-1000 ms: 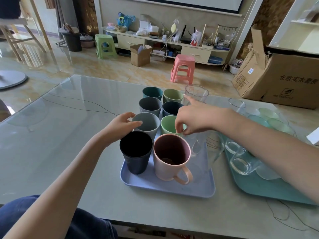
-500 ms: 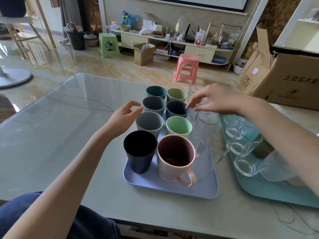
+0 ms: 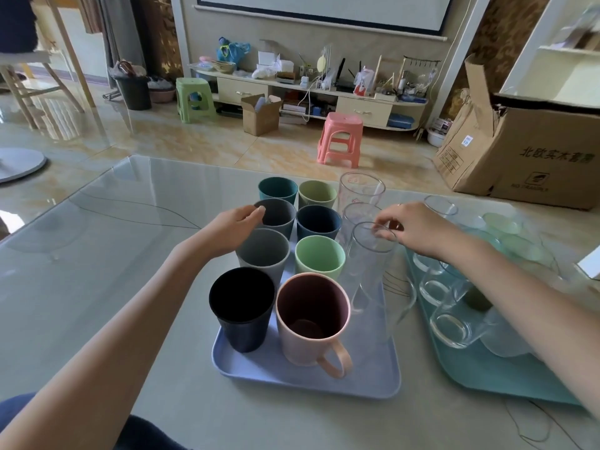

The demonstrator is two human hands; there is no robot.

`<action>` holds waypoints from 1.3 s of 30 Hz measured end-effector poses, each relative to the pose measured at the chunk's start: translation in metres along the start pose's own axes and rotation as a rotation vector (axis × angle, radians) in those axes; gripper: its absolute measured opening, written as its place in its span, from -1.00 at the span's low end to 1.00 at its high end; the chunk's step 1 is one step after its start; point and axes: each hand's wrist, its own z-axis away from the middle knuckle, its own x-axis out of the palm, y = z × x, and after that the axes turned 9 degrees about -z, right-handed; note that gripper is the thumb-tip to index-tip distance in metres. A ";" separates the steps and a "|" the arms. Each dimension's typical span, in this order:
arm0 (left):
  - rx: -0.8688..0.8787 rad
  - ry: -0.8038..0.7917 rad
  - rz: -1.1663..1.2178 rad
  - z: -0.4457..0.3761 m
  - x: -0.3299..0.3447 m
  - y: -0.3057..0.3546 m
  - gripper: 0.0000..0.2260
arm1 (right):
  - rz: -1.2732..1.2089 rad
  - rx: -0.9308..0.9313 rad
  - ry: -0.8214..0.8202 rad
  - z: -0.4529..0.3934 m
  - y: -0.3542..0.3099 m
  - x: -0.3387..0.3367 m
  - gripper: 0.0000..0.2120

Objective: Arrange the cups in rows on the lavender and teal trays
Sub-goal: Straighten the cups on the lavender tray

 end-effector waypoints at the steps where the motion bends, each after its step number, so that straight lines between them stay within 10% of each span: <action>1: 0.000 0.002 -0.008 0.000 0.000 0.000 -0.61 | -0.012 -0.008 0.007 -0.001 0.000 0.001 -0.86; 17: 0.042 0.037 -0.002 -0.006 -0.009 0.002 -0.54 | -0.303 0.039 0.111 -0.002 -0.010 -0.035 -0.83; 39: 0.090 -0.083 -0.365 -0.070 -0.010 0.032 -0.43 | 0.020 0.041 0.099 -0.060 -0.001 -0.017 -0.84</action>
